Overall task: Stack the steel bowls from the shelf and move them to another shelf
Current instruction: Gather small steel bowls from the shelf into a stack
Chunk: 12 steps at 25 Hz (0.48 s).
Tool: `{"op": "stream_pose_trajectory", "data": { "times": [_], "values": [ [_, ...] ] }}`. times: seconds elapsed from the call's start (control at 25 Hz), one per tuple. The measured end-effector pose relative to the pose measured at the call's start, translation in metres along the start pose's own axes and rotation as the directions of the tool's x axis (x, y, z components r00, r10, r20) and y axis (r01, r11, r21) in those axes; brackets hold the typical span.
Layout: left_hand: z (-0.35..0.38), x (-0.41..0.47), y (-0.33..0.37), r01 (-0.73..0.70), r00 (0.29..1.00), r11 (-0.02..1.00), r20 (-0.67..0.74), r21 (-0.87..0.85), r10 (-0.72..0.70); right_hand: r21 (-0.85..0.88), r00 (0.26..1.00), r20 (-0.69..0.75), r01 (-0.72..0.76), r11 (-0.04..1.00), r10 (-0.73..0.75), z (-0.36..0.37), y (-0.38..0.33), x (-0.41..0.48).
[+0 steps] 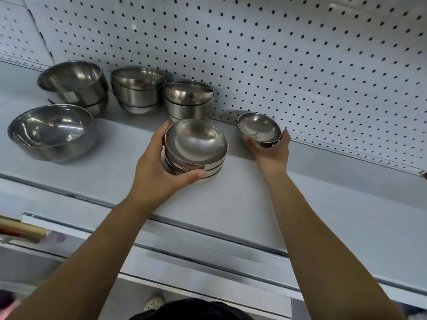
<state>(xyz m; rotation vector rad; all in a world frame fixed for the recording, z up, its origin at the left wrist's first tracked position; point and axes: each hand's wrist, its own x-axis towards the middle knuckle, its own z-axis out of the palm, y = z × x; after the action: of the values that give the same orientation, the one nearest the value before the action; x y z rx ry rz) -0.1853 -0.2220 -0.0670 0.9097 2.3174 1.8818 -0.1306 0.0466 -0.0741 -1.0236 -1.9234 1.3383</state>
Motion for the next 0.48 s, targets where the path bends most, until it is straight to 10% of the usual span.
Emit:
{"op": "stream_pose_trajectory", "data": {
  "times": [0.48],
  "values": [
    [0.007,-0.003,-0.006,0.022,1.0,0.998,-0.01,0.059,-0.022,0.374,0.937,0.294,0.068,0.925,-0.188,-0.01,-0.046,-0.041]
  ]
}}
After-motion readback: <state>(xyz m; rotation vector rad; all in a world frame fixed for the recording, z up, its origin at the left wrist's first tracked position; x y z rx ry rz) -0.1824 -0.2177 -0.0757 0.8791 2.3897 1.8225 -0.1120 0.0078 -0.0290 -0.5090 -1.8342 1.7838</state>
